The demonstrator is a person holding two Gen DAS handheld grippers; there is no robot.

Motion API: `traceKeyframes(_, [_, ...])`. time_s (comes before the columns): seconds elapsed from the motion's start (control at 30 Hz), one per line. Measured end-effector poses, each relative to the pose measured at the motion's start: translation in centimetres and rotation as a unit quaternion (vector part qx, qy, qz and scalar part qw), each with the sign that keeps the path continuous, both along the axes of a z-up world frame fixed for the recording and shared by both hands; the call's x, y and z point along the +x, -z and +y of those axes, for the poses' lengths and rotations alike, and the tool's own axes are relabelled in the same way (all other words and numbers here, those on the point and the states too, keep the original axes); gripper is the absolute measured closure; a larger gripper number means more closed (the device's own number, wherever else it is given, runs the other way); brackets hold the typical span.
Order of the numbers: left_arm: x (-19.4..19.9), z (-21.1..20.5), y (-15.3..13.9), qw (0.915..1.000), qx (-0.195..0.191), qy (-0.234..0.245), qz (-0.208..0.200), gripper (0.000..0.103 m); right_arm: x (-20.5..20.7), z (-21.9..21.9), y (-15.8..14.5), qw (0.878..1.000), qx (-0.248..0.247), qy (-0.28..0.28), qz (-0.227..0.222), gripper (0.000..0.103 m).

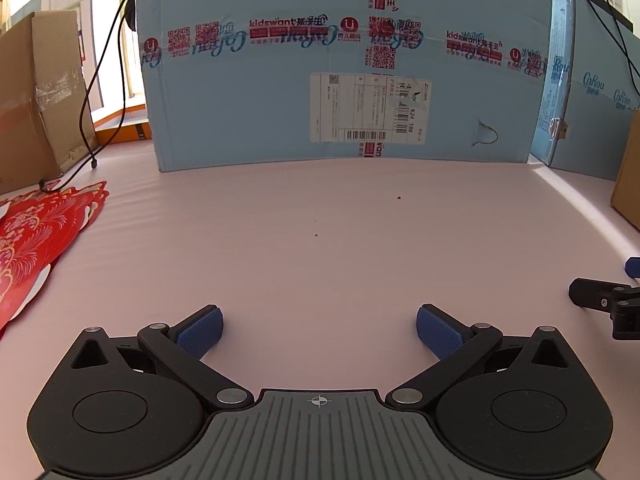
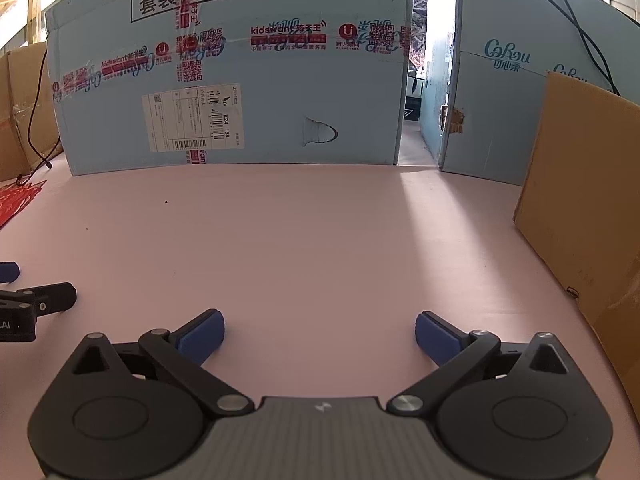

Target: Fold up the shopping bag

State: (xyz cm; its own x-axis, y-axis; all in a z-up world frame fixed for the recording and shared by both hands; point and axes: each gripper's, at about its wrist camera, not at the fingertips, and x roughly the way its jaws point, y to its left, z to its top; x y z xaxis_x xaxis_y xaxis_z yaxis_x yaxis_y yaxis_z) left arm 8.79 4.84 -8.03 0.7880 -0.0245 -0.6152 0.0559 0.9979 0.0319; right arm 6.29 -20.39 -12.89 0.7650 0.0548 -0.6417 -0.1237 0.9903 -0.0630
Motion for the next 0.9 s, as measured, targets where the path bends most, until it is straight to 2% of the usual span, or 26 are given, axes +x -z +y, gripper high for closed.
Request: traceKeyframes(0.9, [0.24,0.28,-0.08,1.0,-0.003,0.003,0.005,0.0,0.21,-0.23,-0.13,1.0,0.003,0.001,0.002,0.0])
